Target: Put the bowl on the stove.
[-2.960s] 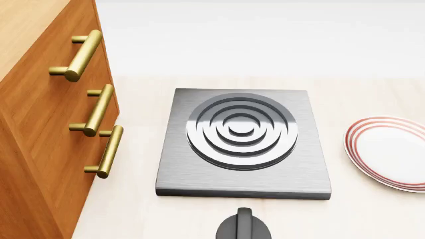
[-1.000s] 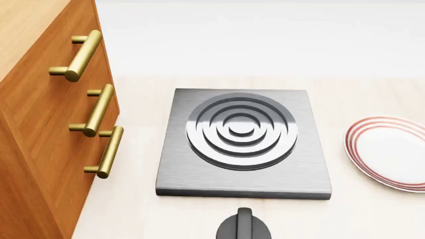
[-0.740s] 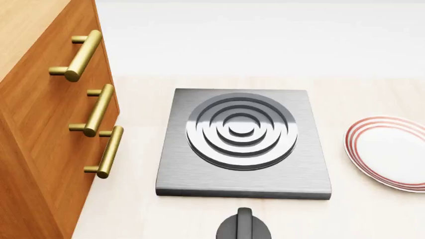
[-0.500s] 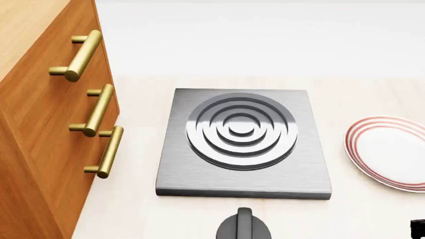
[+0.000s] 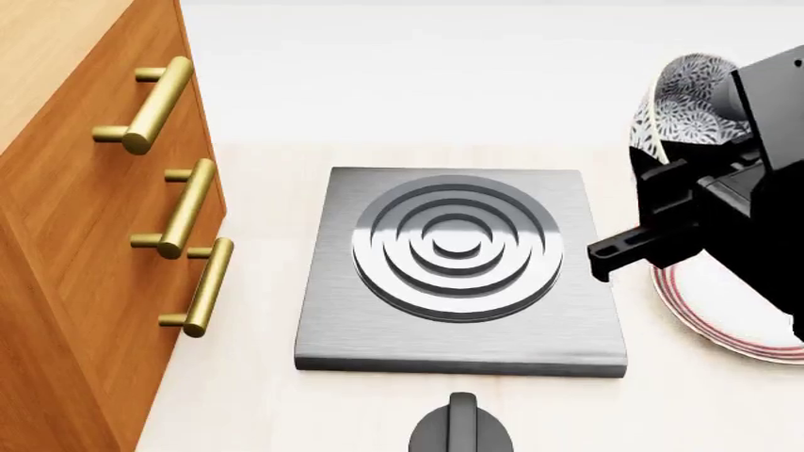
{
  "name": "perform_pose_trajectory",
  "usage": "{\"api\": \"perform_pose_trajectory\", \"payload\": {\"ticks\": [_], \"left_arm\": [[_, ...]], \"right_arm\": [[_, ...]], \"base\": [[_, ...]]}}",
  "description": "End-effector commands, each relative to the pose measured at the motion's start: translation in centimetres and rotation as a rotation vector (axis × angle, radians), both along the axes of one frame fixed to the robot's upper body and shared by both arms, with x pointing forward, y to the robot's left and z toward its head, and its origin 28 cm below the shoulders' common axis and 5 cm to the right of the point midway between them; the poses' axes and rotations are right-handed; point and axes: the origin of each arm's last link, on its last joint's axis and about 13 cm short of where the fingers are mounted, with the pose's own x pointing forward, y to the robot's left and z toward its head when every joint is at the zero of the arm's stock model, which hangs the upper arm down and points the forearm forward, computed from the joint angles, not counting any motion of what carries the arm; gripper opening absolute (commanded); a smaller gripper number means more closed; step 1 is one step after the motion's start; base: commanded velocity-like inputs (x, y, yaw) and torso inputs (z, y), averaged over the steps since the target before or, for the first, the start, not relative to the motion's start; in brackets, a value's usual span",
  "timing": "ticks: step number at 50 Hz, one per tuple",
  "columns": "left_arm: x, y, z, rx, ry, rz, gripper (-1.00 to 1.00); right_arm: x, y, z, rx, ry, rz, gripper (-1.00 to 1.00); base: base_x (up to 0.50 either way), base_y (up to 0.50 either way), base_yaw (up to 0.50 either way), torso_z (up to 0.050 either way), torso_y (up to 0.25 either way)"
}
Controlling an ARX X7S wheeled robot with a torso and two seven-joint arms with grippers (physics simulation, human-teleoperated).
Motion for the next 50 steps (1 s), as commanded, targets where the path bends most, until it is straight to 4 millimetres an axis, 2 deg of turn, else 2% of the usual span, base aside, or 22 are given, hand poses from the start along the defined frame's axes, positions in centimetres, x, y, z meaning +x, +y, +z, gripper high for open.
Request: {"api": "perform_pose_trajectory", "payload": {"ticks": [1,5,7,22,25,40,46,50], "left_arm": [[0.0,0.0,0.0,0.000,-0.001,0.001,1.00],[0.0,0.0,0.0,0.000,0.000,-0.001,1.00],[0.0,-0.1,-0.1,0.000,0.002,-0.005,1.00],[0.0,-0.1,-0.1,0.000,0.002,-0.005,1.00],[0.1,-0.1,-0.1,0.000,0.004,-0.004,1.00],[0.2,0.0,-0.3,0.002,0.011,0.000,1.00],[0.2,0.0,-0.3,0.004,0.014,0.000,1.00],[0.3,-0.1,-0.4,0.004,0.017,-0.006,1.00]], "right_arm": [[1.6,2.3,1.9,-0.004,-0.075,0.068,-1.00],[0.1,2.4,2.1,-0.006,-0.076,0.075,-1.00],[-1.9,2.4,2.1,-0.041,-0.095,0.083,-1.00],[-2.0,2.4,2.1,-0.041,-0.095,0.083,-1.00],[-1.4,2.5,1.9,-0.045,-0.091,0.079,-1.00],[4.8,4.0,0.6,-0.022,-0.050,0.165,-1.00],[7.9,4.4,0.1,-0.001,-0.036,0.186,-1.00],[10.8,5.3,0.7,0.010,-0.036,0.215,-1.00]], "base": [[0.00,0.00,0.00,0.000,0.000],[0.00,0.00,0.00,0.000,0.000],[0.00,0.00,0.00,0.000,0.000],[0.00,0.00,0.00,0.000,0.001],[0.00,0.00,0.00,0.000,0.000],[0.00,0.00,0.00,0.000,0.001],[0.00,0.00,0.00,0.000,0.000],[0.00,0.00,0.00,0.000,0.000]]}}
